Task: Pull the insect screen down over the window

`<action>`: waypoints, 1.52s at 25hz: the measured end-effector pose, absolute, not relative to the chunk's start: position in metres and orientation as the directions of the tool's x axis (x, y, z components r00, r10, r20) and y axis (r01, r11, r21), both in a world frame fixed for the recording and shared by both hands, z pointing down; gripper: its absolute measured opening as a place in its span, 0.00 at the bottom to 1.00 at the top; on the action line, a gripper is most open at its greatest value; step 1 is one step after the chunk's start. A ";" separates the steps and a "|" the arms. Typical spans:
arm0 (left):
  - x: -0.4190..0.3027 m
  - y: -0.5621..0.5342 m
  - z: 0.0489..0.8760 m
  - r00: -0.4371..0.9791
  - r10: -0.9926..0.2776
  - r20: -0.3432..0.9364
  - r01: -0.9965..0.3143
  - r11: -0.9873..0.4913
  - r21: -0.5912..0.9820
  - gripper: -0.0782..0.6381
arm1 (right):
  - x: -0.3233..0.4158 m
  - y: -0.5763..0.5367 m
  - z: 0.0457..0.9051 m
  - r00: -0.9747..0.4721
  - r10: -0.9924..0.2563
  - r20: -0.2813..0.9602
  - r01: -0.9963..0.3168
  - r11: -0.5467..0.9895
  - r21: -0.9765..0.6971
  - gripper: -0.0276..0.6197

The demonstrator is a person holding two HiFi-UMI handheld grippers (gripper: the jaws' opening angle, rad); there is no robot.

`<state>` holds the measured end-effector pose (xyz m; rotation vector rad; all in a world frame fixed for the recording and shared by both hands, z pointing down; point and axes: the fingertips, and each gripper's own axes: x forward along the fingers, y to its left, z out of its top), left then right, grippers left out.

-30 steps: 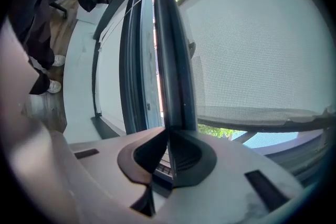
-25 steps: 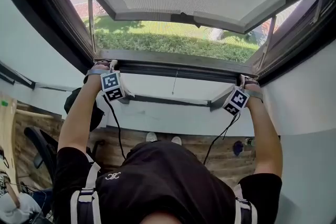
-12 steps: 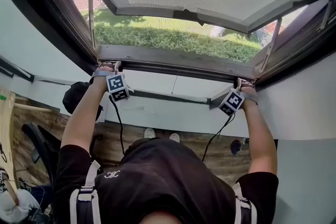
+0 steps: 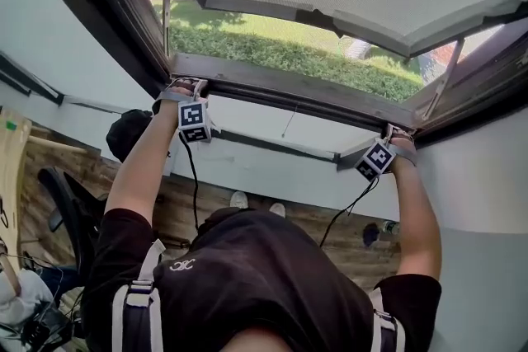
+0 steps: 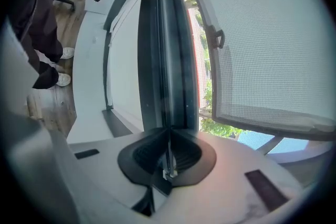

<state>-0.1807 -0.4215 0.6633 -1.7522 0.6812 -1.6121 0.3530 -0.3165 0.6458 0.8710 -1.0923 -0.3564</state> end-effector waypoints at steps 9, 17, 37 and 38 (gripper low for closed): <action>-0.179 -0.419 0.653 0.078 -0.805 0.589 -0.006 -0.591 -0.807 0.15 | 0.350 -0.320 0.645 0.451 -0.675 0.584 -0.133 0.596 0.792 0.08; -0.177 -0.418 0.651 0.066 -0.821 0.568 -0.068 -0.571 -0.818 0.16 | 0.352 -0.323 0.640 0.334 -0.731 0.595 -0.283 0.524 0.803 0.08; -0.179 -0.396 0.679 0.106 -0.597 0.795 -0.035 -0.801 -0.597 0.54 | 0.345 -0.308 0.662 0.302 -0.606 0.736 -0.282 0.681 0.676 0.44; -0.179 -0.397 0.680 0.103 -0.618 0.779 -0.041 -0.785 -0.618 0.54 | 0.346 -0.308 0.664 0.309 -0.608 0.731 -0.276 0.678 0.681 0.45</action>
